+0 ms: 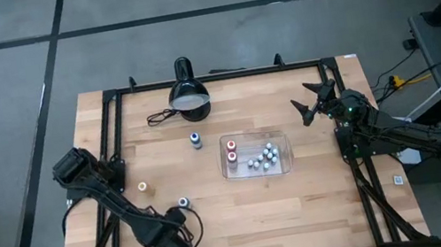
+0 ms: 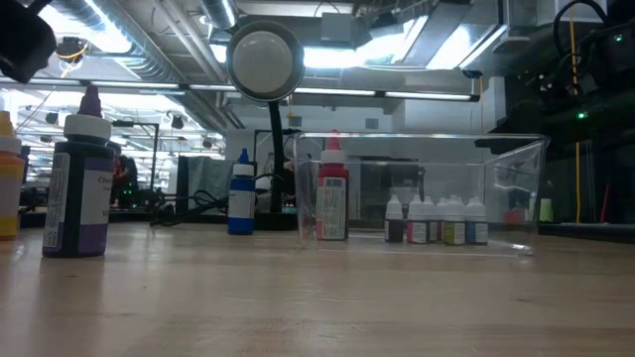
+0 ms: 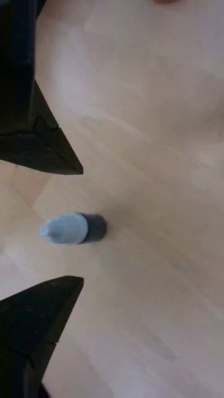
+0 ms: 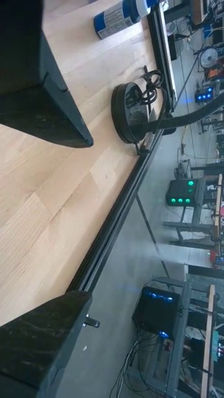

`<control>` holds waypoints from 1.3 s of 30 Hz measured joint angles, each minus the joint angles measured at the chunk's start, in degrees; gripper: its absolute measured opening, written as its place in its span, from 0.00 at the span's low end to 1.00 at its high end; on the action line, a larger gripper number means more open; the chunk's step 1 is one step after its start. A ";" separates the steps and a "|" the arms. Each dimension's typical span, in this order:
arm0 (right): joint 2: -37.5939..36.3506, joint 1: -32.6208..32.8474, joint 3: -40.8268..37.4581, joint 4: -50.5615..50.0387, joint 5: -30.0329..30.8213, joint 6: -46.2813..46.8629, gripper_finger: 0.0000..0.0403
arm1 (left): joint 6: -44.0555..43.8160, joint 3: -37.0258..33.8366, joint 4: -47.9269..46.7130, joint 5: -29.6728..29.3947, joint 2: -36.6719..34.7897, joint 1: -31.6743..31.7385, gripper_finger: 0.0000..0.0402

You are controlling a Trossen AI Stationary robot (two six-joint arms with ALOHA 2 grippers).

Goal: Pick & Place food coloring
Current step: Put the small blue food coloring bottle into the transparent bin

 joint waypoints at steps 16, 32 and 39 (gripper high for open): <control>0.00 -0.02 0.00 0.00 0.00 0.00 0.98 | 0.68 0.00 0.37 1.27 -0.02 -0.27 0.53; 0.00 -0.01 0.00 0.00 0.00 0.03 0.98 | 2.12 0.02 0.90 0.66 -0.01 -0.27 0.24; 0.00 0.00 0.00 0.00 0.01 0.05 0.98 | 3.20 0.89 0.80 0.00 -0.02 0.11 0.13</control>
